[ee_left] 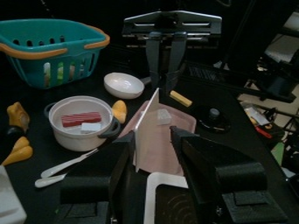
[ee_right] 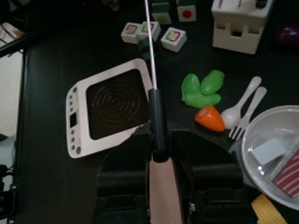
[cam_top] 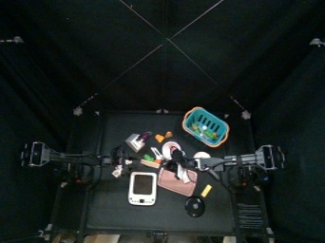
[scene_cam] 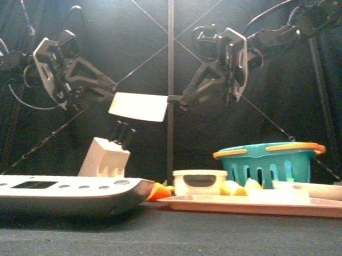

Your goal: Place cleaver in knife holder

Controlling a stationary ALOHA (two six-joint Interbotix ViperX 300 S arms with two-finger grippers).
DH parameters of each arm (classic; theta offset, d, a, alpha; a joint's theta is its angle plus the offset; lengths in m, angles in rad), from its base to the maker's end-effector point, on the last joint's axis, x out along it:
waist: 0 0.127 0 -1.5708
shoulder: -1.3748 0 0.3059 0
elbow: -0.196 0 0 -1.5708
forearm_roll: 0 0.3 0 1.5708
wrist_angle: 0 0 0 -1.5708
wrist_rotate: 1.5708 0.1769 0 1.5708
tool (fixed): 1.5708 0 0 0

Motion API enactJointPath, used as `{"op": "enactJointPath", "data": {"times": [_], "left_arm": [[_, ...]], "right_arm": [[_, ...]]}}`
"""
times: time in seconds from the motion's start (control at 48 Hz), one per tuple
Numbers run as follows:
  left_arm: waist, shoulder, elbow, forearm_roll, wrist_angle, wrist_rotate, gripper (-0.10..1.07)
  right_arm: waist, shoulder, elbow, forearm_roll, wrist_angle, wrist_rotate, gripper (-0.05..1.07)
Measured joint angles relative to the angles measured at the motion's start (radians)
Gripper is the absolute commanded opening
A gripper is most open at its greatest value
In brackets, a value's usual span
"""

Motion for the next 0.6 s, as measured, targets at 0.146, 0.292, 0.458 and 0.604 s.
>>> {"op": "enactJointPath", "data": {"times": [0.146,0.292,0.458,0.604], "left_arm": [[0.064,-0.098,0.071,0.000,0.000,0.012,0.77],[0.141,-0.232,0.110,0.000,0.023,0.040,0.77],[0.235,-0.299,0.123,-0.011,0.101,0.058,0.77],[0.357,-0.282,0.124,-0.060,0.179,0.058,0.76]], "right_arm": [[-0.002,0.000,-0.051,0.038,0.115,0.003,0.43],[-0.015,0.006,-0.138,0.086,0.230,0.002,0.43],[-0.055,0.031,-0.259,0.101,0.359,0.003,0.43],[-0.084,0.083,-0.364,0.104,0.469,-0.002,0.43]]}}
